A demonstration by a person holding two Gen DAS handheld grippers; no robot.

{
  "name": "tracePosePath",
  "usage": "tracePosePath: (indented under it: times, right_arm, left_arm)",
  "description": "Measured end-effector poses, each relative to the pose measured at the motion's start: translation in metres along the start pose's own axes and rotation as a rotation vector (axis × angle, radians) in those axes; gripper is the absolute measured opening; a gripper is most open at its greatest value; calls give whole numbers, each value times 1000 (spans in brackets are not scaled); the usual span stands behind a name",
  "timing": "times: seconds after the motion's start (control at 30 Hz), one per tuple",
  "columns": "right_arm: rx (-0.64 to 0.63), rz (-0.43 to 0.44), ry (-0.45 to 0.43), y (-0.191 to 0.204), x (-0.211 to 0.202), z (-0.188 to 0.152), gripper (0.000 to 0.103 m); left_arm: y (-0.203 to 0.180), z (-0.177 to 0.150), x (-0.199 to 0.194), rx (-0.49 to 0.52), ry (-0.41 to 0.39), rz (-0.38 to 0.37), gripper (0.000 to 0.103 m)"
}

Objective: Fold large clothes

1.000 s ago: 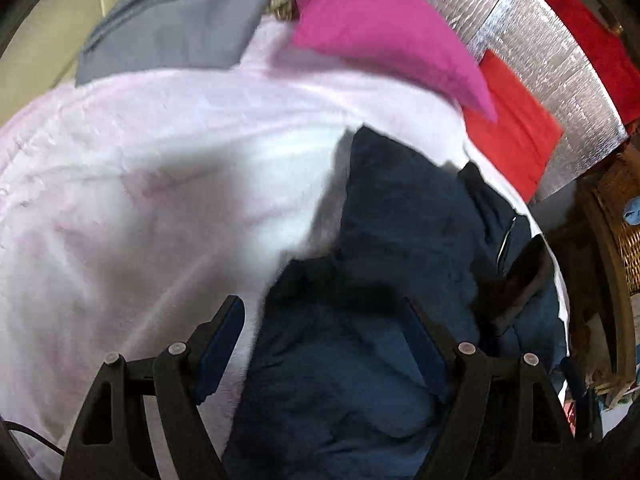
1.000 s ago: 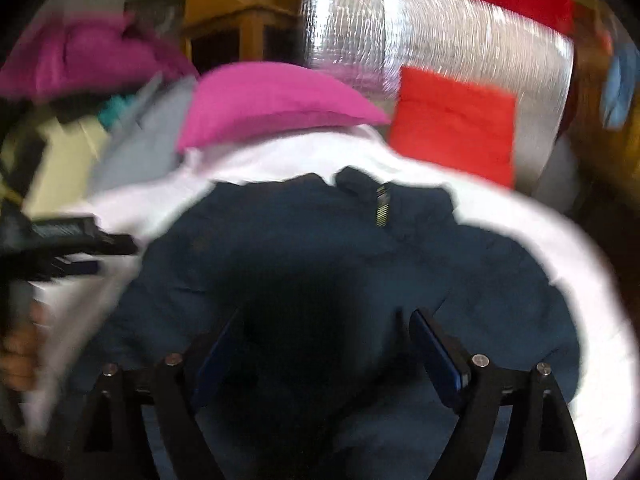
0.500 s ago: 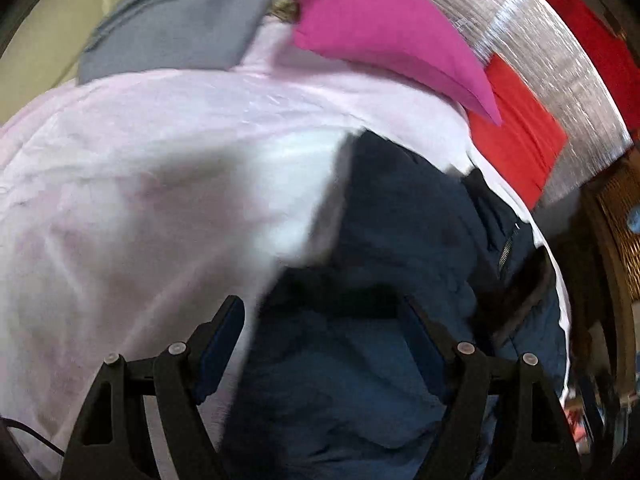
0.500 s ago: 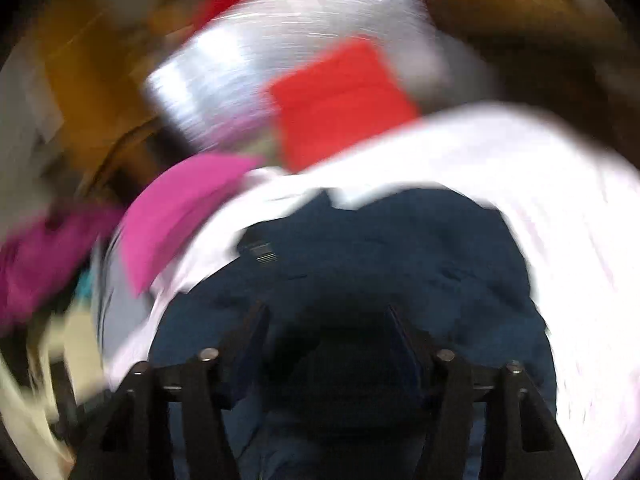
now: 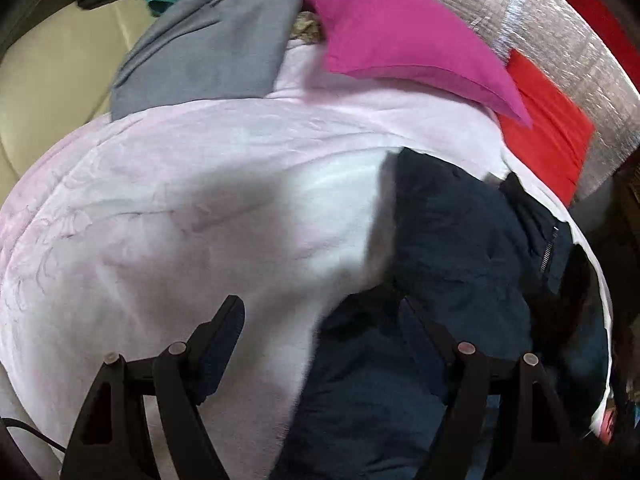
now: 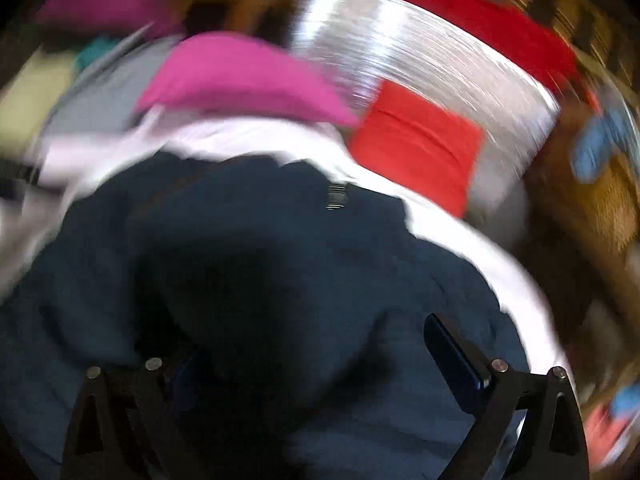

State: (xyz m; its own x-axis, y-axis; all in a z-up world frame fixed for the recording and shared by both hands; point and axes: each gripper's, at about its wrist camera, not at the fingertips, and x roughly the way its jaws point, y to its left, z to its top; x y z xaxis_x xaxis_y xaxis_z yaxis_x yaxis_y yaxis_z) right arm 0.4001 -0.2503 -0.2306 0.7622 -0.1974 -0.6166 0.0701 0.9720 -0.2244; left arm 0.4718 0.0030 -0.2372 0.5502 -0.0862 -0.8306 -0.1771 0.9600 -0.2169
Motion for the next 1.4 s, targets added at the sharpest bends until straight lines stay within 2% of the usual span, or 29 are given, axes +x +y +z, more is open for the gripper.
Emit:
tracePosePath:
  times: [0.07, 0.17, 0.2, 0.23, 0.27, 0.33, 0.47, 0.53, 0.6, 0.63, 0.67, 0.7, 0.77, 0.8, 0.9, 0.97, 1.0, 1.07, 1.1, 1.13, 1.17, 1.23, 1.27, 1.3, 1.33, 1.4]
  right_arm:
    - [227, 22, 12, -53, 0, -1, 99]
    - [576, 110, 66, -134, 11, -24, 99]
    - [670, 158, 86, -153, 18, -33, 99]
    - [804, 266, 112, -176, 25, -51, 99]
    - [888, 332, 125, -190, 31, -61, 99]
    - [1040, 406, 110, -215, 35, -80, 99]
    - [1183, 506, 87, -244, 42, -102, 99]
    - [1279, 570, 75, -250, 45, -118, 91]
    - [1322, 602, 84, -253, 53, -124, 61]
    - [1321, 605, 90, -251, 53, -127, 54]
    - [1304, 582, 107, -251, 55, -127, 34]
    - [1280, 558, 122, -249, 60, -123, 19]
    - [1241, 529, 119, -239, 57, -113, 15]
    - [1207, 511, 83, -240, 48, -106, 15]
    - [1058, 450, -13, -235, 28, -78, 14]
    - [1007, 387, 10, -230, 29, -75, 14]
    - [983, 352, 43, -226, 33, -77, 15]
    - [937, 295, 135, -221, 50, -82, 18]
    - [936, 307, 150, -221, 51, -84, 18]
    - [942, 315, 152, -224, 49, -84, 20]
    - [949, 319, 147, -228, 44, -82, 26]
    - [962, 321, 83, -242, 27, -82, 63]
    - [965, 309, 63, -248, 22, -84, 97]
    - [976, 274, 31, -257, 14, -89, 101]
    - [985, 258, 7, -261, 14, -93, 101]
    - [997, 277, 24, -274, 19, -100, 101]
  left_arm:
    - [-9, -2, 0, 24, 2, -16, 80]
    - [-18, -5, -1, 40, 7, -38, 80]
    - [-21, -6, -2, 43, 7, -50, 80]
    - [-24, -7, -1, 45, 8, -58, 80]
    - [-26, -7, -1, 47, 9, -64, 80]
    - [-29, -8, -1, 48, 11, -74, 80]
    - [-34, -9, 4, 48, 23, -102, 80]
    - [-37, -9, 6, 65, 16, -98, 80]
    - [-42, -10, 7, 88, 1, -100, 78]
    - [-45, -10, 8, 99, -7, -109, 71]
    - [-47, -10, 8, 111, -10, -118, 66]
    - [-51, -10, 10, 124, -10, -129, 56]
    - [-55, -10, 11, 144, -29, -120, 46]
    - [-57, -10, 10, 155, -39, -121, 39]
    - [-59, -9, 12, 167, -42, -104, 39]
    - [-62, -10, 18, 174, -19, -83, 41]
    - [-62, -10, 20, 175, -12, -82, 44]
    - [-63, -8, 18, 174, -2, -81, 56]
    - [-61, -6, 16, 164, 12, -81, 70]
    - [-58, -4, 15, 150, 17, -93, 74]
    - [-55, -2, 12, 131, 18, -115, 74]
    - [-48, 2, 9, 90, 27, -157, 78]
    - [-45, 4, 9, 73, 34, -167, 79]
    - [-41, 7, 11, 57, 36, -179, 80]
    - [-37, 8, 13, 44, 37, -186, 80]
    - [-32, 11, 19, 28, 50, -195, 80]
